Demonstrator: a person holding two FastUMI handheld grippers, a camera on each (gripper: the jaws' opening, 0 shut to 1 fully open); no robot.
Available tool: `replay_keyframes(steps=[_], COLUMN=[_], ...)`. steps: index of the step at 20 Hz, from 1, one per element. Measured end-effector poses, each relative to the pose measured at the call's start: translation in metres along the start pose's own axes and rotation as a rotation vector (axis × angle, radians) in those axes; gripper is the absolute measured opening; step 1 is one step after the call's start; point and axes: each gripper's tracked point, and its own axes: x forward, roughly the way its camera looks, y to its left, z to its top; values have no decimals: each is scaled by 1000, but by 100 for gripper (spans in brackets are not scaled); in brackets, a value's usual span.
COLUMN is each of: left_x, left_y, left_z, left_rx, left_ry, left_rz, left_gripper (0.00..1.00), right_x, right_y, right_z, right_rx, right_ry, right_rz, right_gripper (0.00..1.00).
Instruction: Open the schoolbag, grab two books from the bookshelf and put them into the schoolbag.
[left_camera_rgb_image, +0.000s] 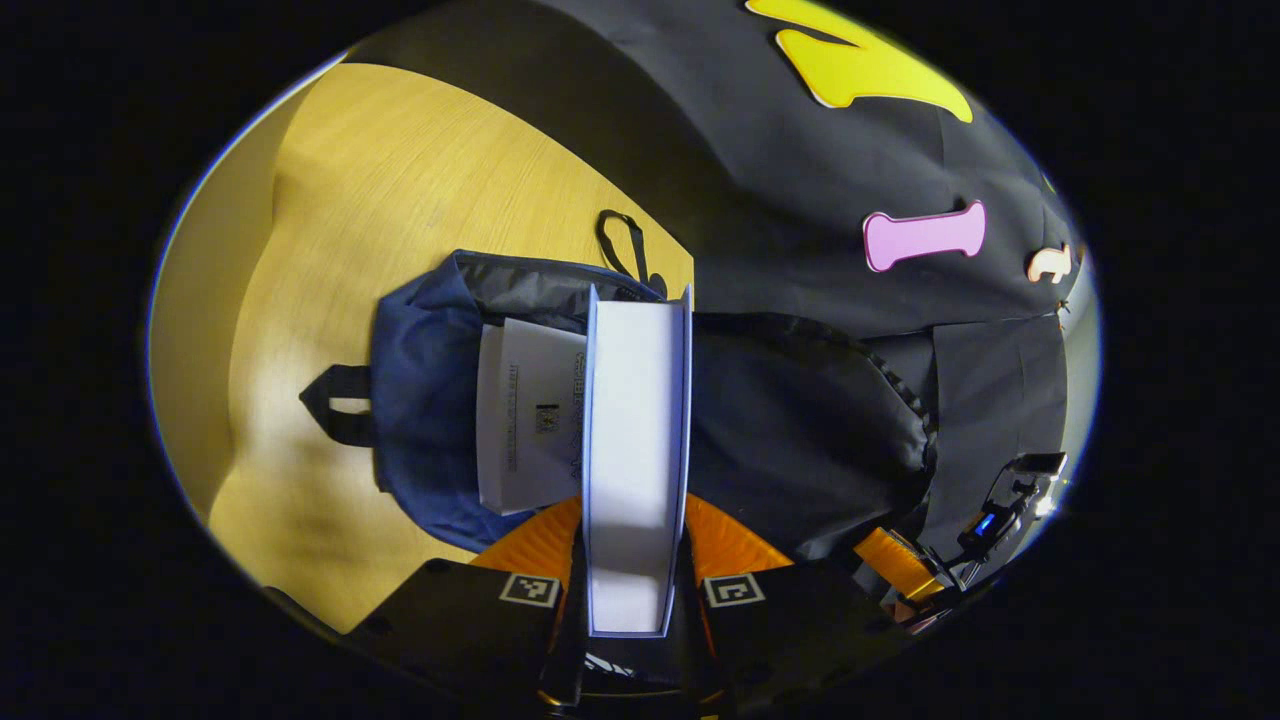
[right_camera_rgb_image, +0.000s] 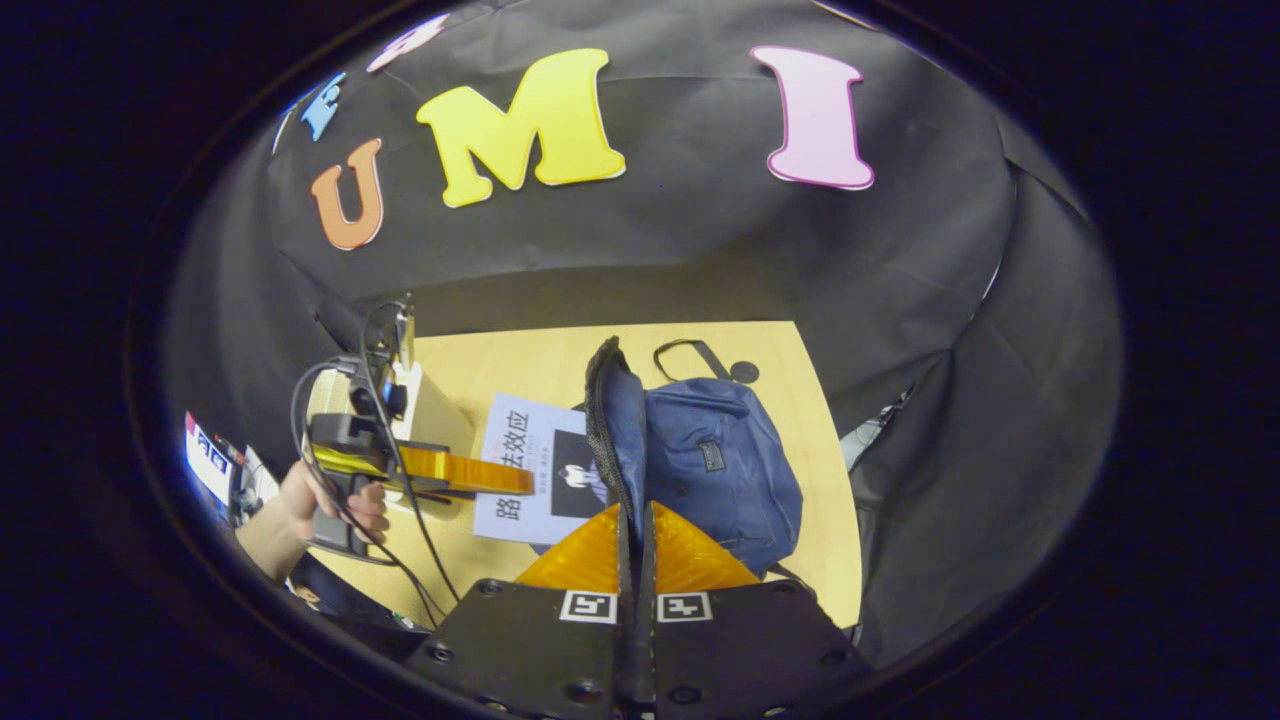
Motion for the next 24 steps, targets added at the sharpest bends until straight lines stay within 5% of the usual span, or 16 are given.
replay_keyframes(steps=[7, 14, 17, 18, 19, 23, 24], left_x=[32, 68, 80, 81, 82, 69, 62], left_y=[12, 14, 44, 56, 59, 68, 72], left_z=[10, 2, -2, -4, -5, 0, 1], left_rx=[-61, -108, -94, -67, -56, 61, 109], left_ry=[-65, -29, 5, 14, 29, 65, 61], left_rz=[-149, -195, -55, 9, 38, 263, 323], left_gripper=[38, 41, 41, 49, 68, 79, 91], right_x=[-5, 8, 10, 9, 9, 13, 14], right_y=[26, 30, 27, 25, 25, 25, 25], right_z=[16, -4, -5, -5, -4, -7, -8], right_rx=[-52, -52, -54, -53, -51, -32, -31], right_ry=[-33, 39, 43, 40, 39, 48, 49], right_rz=[19, 25, 14, 9, 6, 7, 6], right_gripper=[0, 0, 0, 0, 0, 0, 0])
